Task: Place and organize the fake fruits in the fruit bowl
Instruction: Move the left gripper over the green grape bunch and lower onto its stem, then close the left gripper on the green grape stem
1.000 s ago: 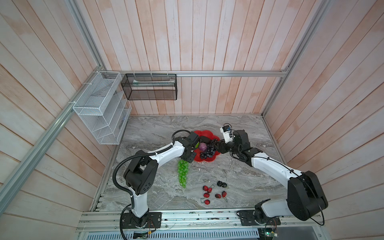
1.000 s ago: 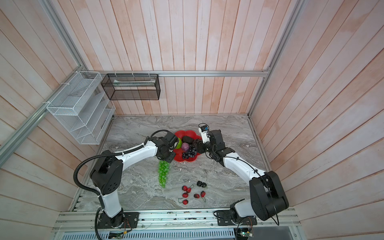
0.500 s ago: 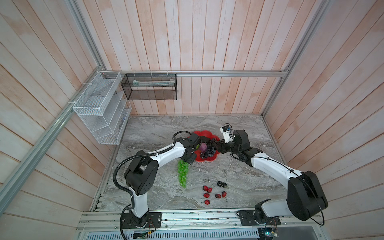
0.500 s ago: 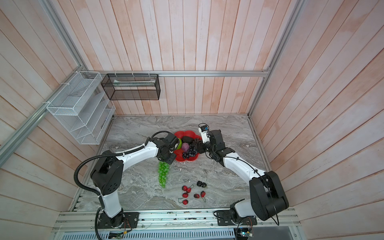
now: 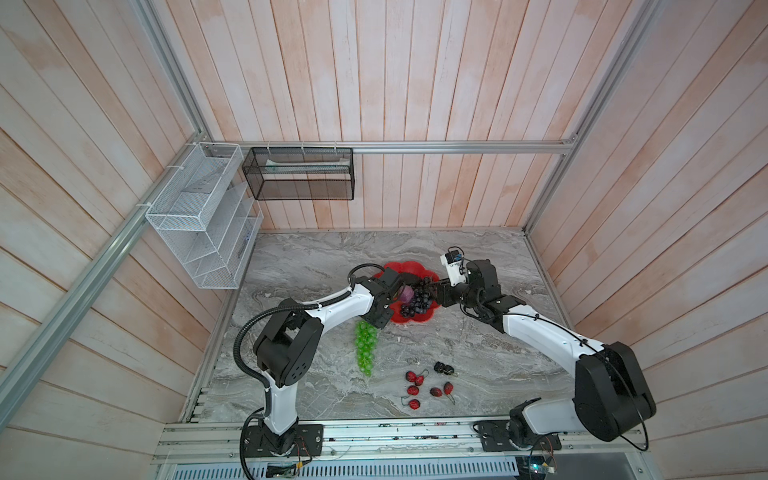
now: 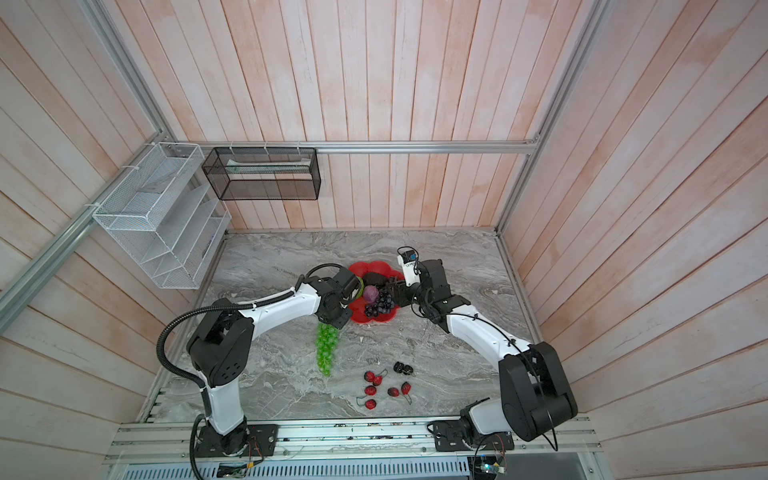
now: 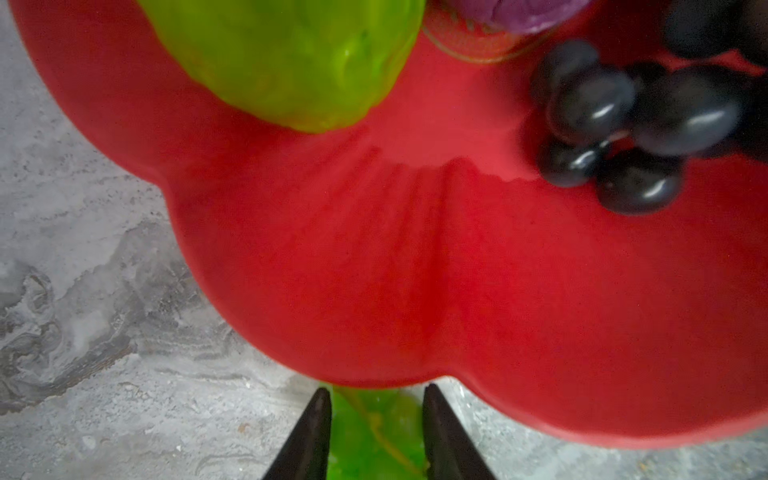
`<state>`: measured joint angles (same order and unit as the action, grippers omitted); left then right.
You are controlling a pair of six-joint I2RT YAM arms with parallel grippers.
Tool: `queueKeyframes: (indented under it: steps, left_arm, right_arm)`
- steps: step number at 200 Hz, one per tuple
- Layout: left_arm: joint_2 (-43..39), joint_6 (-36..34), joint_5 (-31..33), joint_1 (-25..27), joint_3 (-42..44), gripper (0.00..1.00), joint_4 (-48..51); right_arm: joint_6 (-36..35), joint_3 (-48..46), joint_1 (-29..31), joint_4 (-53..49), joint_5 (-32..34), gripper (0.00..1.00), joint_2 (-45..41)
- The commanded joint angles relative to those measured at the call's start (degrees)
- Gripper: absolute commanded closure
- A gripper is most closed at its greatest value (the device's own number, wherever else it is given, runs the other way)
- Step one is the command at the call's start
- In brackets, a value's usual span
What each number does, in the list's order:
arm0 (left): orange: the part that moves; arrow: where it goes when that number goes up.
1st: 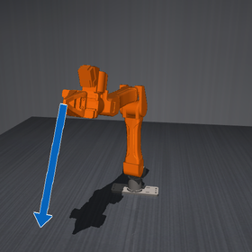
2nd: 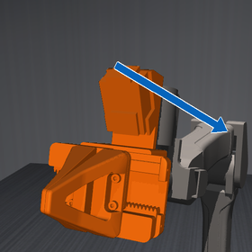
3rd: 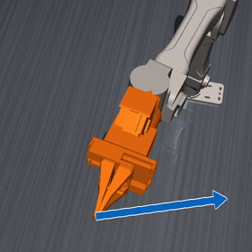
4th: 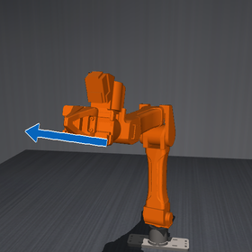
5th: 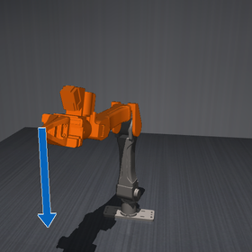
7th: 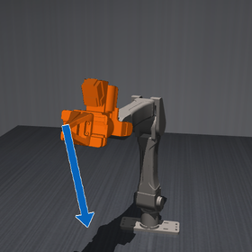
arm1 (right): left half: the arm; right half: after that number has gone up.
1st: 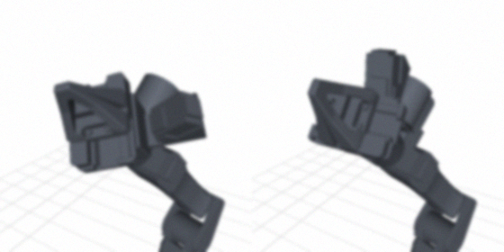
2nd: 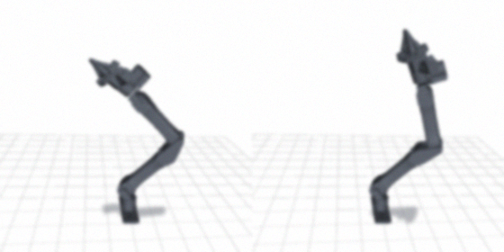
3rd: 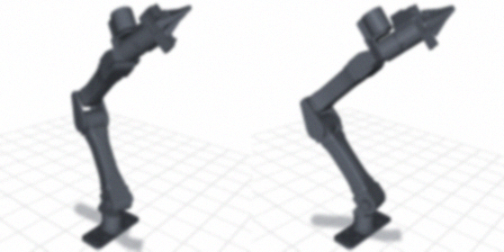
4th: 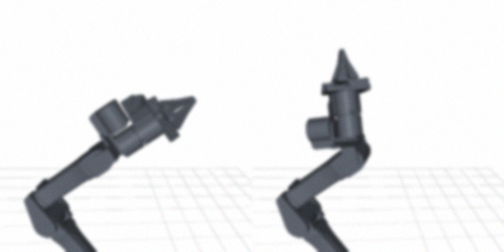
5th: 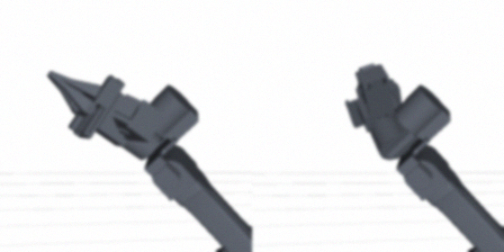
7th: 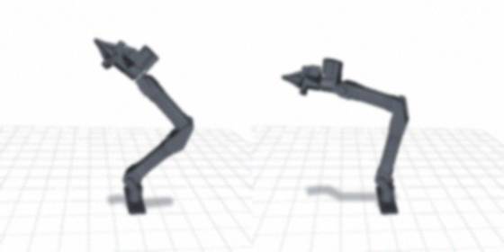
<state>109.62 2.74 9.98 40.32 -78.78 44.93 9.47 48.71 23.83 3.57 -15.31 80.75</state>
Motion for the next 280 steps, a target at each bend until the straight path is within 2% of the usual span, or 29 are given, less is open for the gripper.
queueKeyframes:
  steps: [1,36,107,138,220,280]
  left_arm:
    - [-0.7,0.2,0.6,0.3,-0.3,0.7,0.0]
    - [-2.1,0.9,0.4,0.3,1.1,0.89,-0.5]
    - [-8.0,1.3,-1.3,-0.1,3.9,1.0,-1.2]
    - [-10.7,3.7,-3.5,-0.1,4.2,1.0,-0.4]
    - [-20.7,9.6,-14.5,-1.0,5.4,1.0,2.5]
    - [-22.8,12.0,-24.1,-1.5,0.8,1.0,0.6]
  right_arm:
    - [0.5,-0.7,-0.4,1.6,-0.8,0.47,-0.6]
    - [0.5,-0.8,-0.3,1.6,-1.0,0.47,-0.7]
    - [1.0,-0.7,-0.3,1.6,-1.0,0.47,-1.1]
    - [1.3,-0.5,-0.3,1.4,-1.0,0.48,-1.7]
    - [1.9,-0.7,-0.4,1.8,0.1,0.48,-3.8]
    - [1.9,-1.2,-1.3,2.4,0.6,0.48,-5.9]
